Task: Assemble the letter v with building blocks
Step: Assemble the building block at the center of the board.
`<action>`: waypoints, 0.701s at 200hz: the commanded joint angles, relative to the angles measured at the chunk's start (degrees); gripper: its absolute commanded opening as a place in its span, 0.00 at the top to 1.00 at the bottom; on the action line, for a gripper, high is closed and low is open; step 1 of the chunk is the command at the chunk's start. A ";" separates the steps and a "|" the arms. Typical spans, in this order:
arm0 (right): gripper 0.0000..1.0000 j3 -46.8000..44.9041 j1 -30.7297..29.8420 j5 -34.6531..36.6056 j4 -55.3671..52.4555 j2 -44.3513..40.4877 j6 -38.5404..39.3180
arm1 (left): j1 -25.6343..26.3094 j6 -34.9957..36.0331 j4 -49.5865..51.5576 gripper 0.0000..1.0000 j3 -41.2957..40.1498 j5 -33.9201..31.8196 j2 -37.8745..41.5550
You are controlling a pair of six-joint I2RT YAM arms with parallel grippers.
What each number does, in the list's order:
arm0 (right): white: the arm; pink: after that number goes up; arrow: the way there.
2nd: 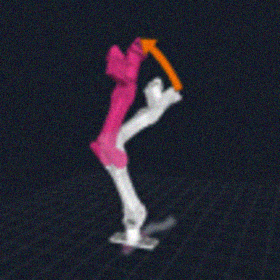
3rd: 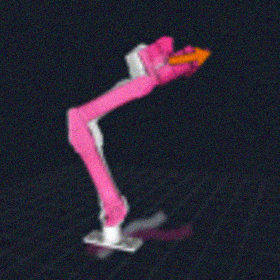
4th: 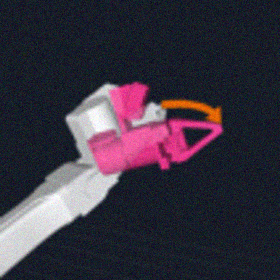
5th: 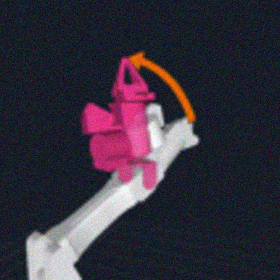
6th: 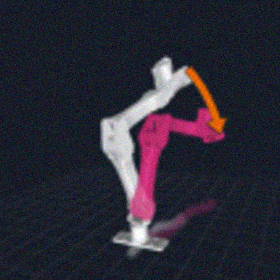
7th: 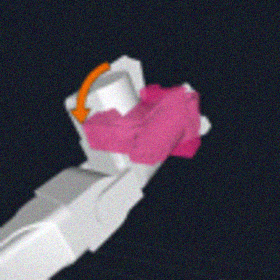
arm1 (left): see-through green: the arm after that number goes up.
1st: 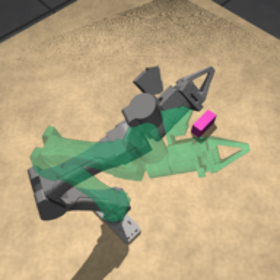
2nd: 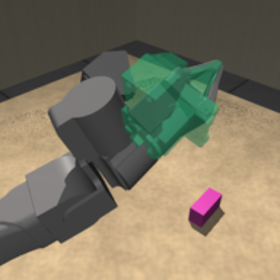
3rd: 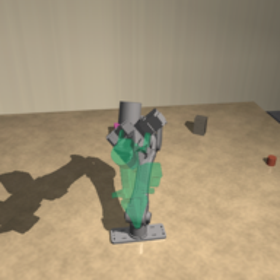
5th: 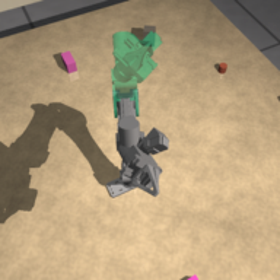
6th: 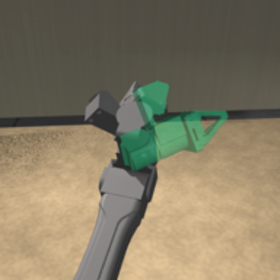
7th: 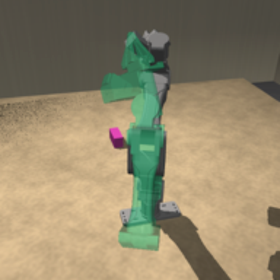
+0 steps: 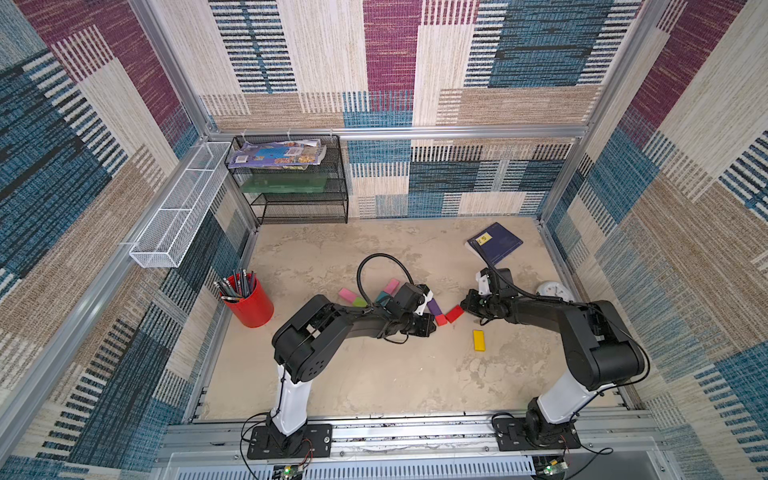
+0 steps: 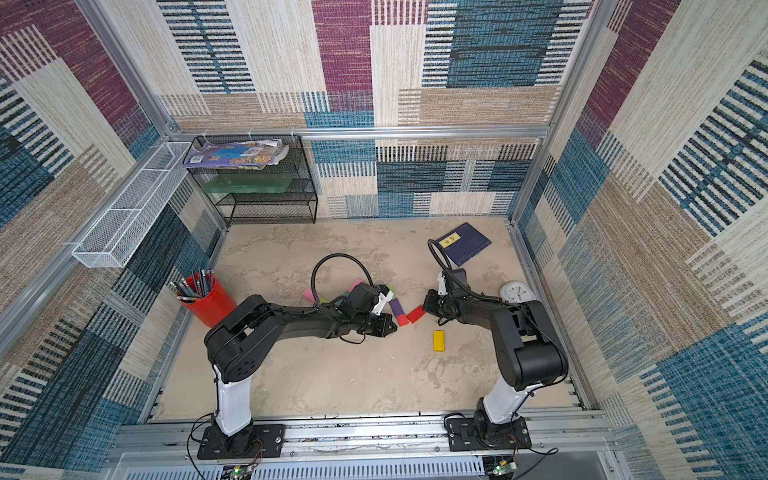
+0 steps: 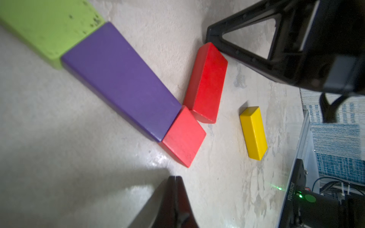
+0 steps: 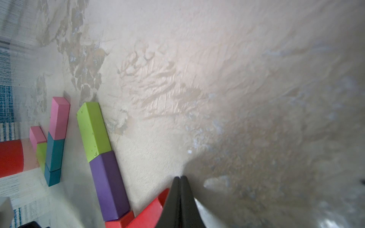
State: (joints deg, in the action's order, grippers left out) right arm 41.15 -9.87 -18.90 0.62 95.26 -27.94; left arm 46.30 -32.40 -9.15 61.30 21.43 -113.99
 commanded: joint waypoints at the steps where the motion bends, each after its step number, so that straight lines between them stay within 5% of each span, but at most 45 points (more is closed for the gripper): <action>1: 0.92 -1.43 0.03 0.95 -0.62 -0.75 0.18 | 0.10 -0.35 6.40 1.00 0.18 -1.23 -1.18; 140: 0.91 -5.99 0.09 1.36 -0.67 -5.25 -1.86 | 0.25 -0.12 7.04 1.00 0.05 -1.13 -1.89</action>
State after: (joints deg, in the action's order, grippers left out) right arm 35.59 -9.72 -18.85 2.68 90.76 -29.52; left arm 46.39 -32.40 -10.22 62.06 22.74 -115.37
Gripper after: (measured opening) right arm 0.090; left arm 0.049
